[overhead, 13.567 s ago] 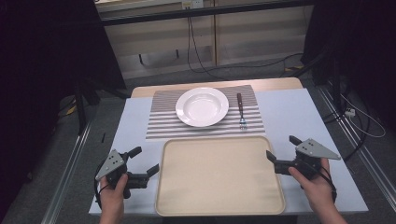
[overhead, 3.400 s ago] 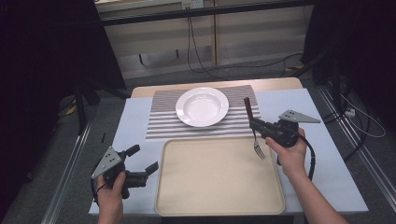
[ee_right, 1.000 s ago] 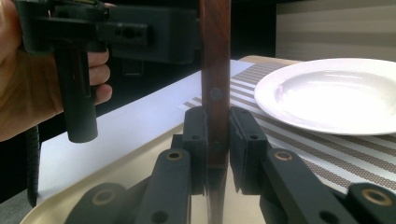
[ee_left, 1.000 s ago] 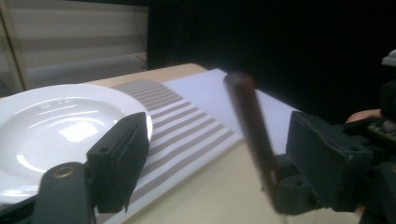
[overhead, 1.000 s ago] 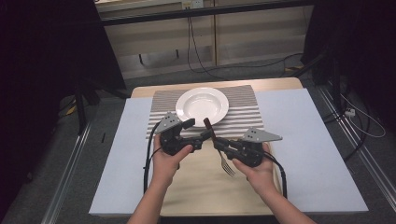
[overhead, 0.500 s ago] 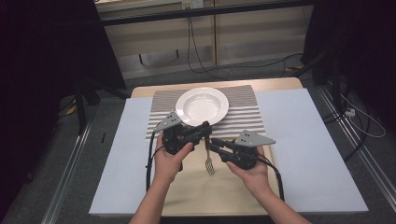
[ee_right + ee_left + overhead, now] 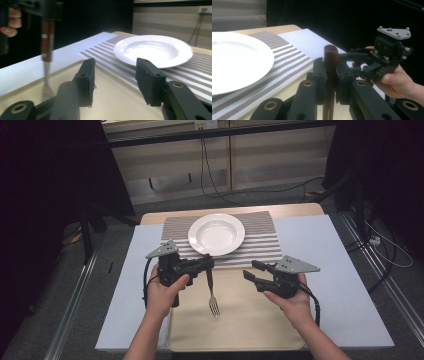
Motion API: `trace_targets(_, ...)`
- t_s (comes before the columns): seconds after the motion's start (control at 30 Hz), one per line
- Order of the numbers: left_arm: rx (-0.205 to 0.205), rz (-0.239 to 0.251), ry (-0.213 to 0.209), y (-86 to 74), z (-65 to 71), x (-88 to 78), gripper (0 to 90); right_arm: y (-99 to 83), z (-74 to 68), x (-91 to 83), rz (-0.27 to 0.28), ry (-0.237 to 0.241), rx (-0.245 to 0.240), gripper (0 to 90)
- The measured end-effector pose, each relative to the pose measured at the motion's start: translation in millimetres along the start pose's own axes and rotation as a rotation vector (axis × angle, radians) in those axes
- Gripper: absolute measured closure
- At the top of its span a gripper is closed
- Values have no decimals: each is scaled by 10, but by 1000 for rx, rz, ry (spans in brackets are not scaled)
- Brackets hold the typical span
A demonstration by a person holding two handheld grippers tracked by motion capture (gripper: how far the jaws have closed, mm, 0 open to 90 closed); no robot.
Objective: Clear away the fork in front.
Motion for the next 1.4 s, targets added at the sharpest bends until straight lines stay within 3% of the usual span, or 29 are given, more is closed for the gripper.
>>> trace_targets(0.17, -7, -27, 2, -50, -20, -61, 808, -33, 123, -64, 9, -29, 8, 413)
trace_targets(0.43, -19, -42, 13, -93, -55, -179, 808, -101, 215, -140, 13, -47, -26, 311)
trace_targets(0.53, -26, -49, 11, -109, -54, -226, 808, -105, 271, -169, 25, -59, -6, 289)
trace_targets(0.6, -32, -64, 9, -128, -51, -253, 808, -111, 297, -182, 23, -73, -27, 273)
trace_targets(0.7, -43, -77, 6, -158, -51, -282, 808, -139, 309, -208, 14, -63, -31, 250)
trace_targets(0.87, -46, -92, 18, -197, -63, -345, 808, -148, 339, -240, 15, -78, -41, 250)
trace_targets(1.13, -64, -112, 1, -263, -52, -463, 808, -166, 424, -313, 12, -97, -46, 245)
trace_targets(1.37, -111, -69, -4, -328, -138, -542, 807, -171, 453, -364, 26, -107, -40, 236)
trace_targets(1.4, -96, -72, 8, -343, -177, -541, 805, -172, 453, -366, 28, -105, -36, 236)
Point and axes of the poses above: each handheld gripper's, and its own axes: x roughly forward along the jaws, y roughly out of its top, z roughly to its right, the point moved 7 cm from there along x, roughly forward along the jaws, and after that the axes turned 15 degrees about -y, right-handed, at the moved point
